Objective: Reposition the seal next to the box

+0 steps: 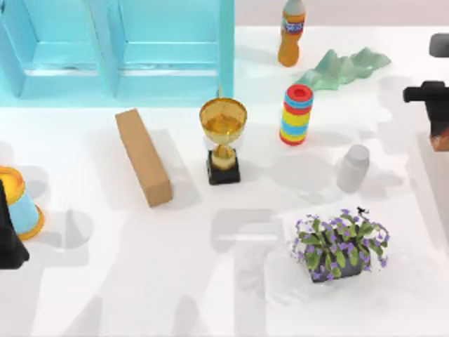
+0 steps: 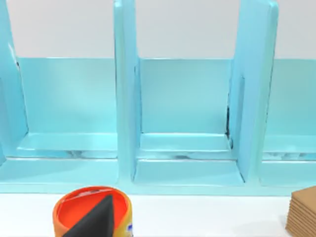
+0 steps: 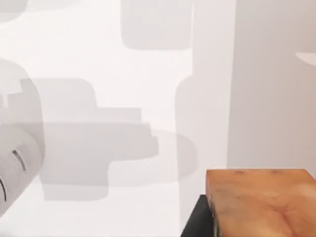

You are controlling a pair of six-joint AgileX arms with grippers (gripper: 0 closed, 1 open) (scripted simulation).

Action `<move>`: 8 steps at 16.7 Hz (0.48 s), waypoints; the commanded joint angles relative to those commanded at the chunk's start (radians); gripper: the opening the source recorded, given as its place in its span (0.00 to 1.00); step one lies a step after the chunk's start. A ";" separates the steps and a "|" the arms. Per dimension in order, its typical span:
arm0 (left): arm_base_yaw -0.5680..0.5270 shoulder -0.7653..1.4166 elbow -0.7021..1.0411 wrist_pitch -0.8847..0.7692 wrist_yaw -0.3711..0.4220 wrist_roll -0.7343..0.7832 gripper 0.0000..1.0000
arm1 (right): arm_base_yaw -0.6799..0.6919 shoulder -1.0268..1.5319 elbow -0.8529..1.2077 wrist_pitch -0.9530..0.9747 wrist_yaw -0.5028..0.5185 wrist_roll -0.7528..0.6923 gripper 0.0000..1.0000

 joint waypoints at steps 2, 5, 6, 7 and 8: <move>0.000 0.000 0.000 0.000 0.000 0.000 1.00 | 0.000 0.000 0.000 0.000 0.000 0.000 0.30; 0.000 0.000 0.000 0.000 0.000 0.000 1.00 | 0.000 0.000 0.000 0.000 0.000 0.000 0.53; 0.000 0.000 0.000 0.000 0.000 0.000 1.00 | 0.000 0.000 0.000 0.000 0.000 0.000 0.60; 0.000 0.000 0.000 0.000 0.000 0.000 1.00 | 0.000 0.000 0.000 0.000 0.000 0.000 0.68; 0.000 0.000 0.000 0.000 0.000 0.000 1.00 | 0.000 0.000 0.000 0.000 0.000 0.000 0.75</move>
